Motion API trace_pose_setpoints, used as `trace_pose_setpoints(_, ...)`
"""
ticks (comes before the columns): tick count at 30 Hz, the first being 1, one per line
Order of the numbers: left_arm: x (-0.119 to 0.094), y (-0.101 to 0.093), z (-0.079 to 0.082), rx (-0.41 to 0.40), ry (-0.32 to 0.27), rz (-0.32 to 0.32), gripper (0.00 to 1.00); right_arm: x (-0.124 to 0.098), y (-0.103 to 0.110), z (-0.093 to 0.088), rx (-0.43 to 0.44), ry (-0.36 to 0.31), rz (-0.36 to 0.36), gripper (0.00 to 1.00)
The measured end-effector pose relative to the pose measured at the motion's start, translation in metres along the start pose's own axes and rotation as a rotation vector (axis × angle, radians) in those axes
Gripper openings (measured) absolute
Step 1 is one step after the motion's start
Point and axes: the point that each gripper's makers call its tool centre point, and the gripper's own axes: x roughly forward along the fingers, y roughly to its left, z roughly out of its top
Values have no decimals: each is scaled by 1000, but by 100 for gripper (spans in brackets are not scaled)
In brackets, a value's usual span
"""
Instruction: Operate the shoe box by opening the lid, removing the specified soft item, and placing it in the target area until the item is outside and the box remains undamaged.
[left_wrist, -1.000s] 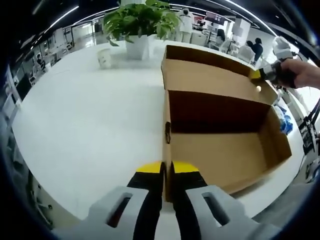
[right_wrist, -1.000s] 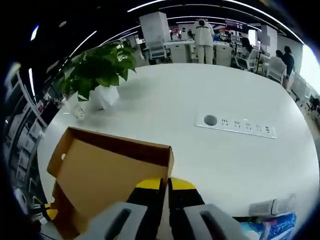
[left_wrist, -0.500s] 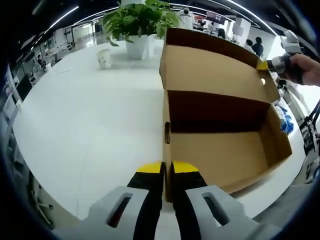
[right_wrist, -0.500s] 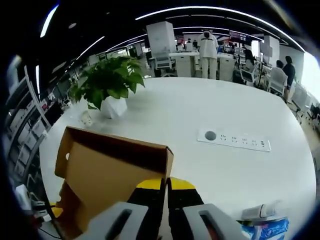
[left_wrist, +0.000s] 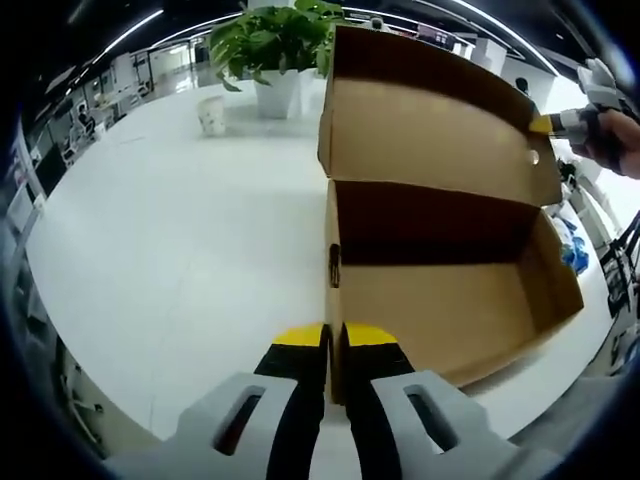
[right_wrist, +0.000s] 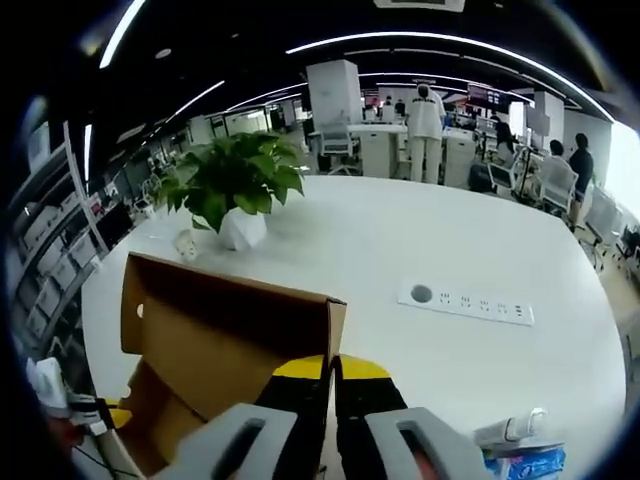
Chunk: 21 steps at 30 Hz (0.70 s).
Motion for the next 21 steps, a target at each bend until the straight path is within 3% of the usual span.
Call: trace_pose_setpoints(21,4,-2,4,-24,-12,14,4,-28,7,-4,-22,-82,-10,0)
